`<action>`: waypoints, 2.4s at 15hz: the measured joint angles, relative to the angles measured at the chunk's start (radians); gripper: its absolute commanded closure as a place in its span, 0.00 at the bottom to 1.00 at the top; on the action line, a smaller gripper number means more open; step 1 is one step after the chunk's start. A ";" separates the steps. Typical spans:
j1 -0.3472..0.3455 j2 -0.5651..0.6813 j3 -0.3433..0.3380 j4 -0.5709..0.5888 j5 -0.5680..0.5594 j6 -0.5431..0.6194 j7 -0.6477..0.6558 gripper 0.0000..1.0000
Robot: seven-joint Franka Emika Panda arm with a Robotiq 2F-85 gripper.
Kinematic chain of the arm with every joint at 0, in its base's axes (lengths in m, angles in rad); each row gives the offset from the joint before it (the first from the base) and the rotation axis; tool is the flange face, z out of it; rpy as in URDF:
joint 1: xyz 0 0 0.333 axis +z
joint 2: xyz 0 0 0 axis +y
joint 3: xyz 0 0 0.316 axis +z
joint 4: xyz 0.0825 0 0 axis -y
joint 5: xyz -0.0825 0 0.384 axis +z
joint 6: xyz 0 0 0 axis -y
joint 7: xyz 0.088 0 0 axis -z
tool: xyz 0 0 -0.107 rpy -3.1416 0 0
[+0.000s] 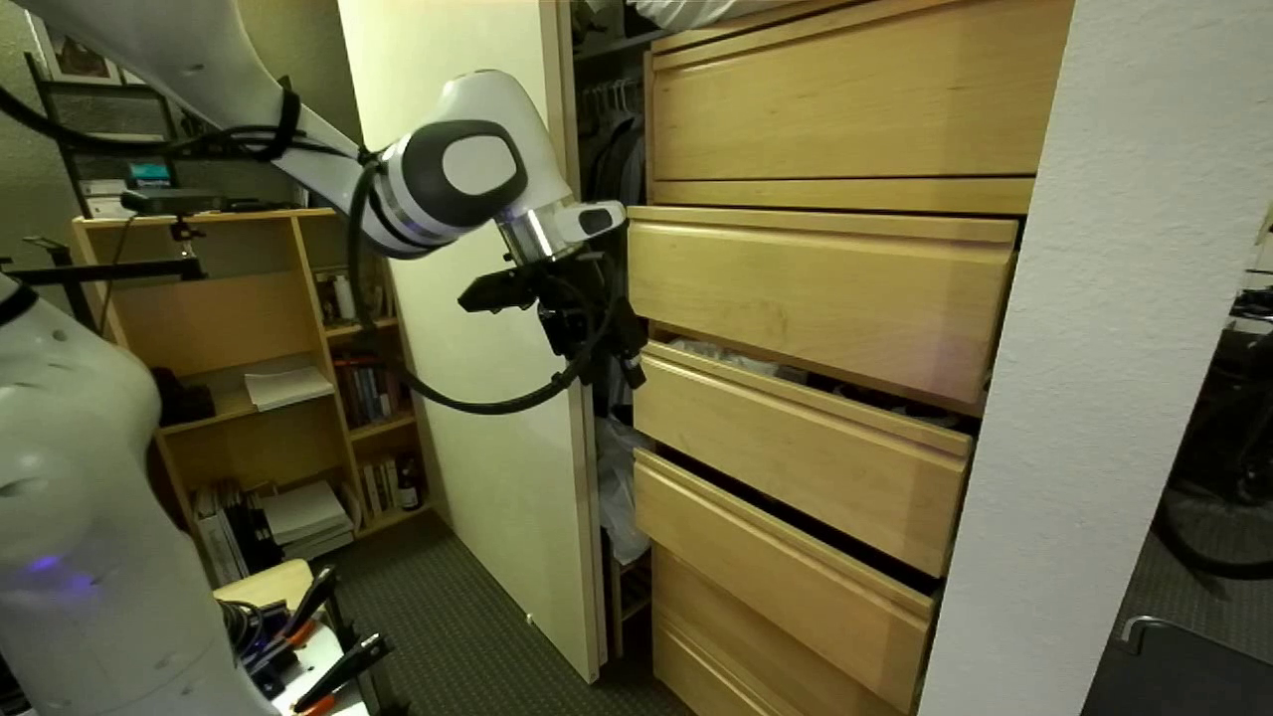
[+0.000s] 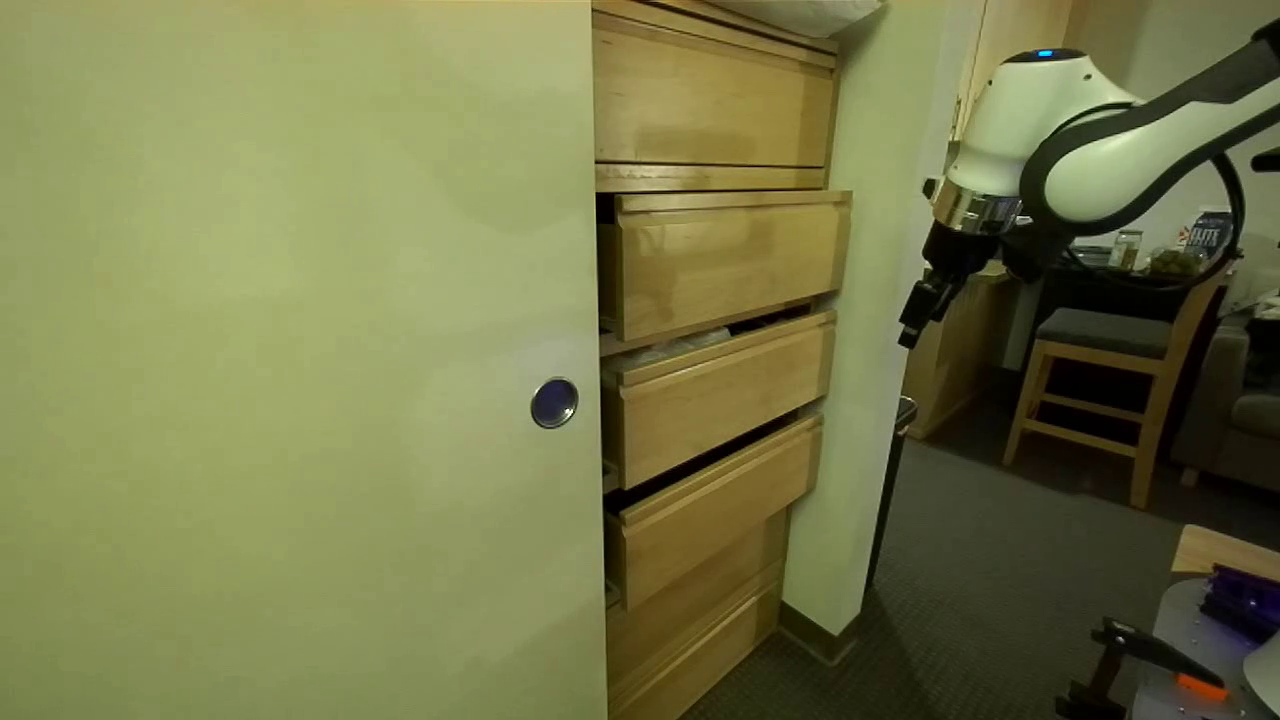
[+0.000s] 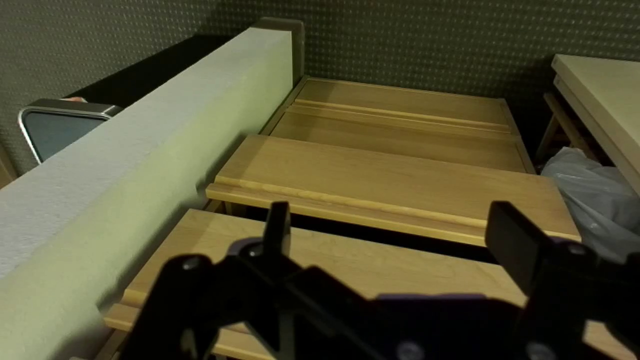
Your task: Open the second drawer of the cupboard
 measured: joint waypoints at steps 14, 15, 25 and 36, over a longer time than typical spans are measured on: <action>0.070 -0.035 -0.046 0.009 0.020 0.000 -0.078 0.00; 0.087 -0.044 -0.059 0.014 0.029 0.000 -0.109 0.00; 0.221 -0.060 -0.151 0.126 0.118 0.000 -0.397 0.00; 0.244 0.110 -0.158 0.327 0.150 0.014 -0.494 0.00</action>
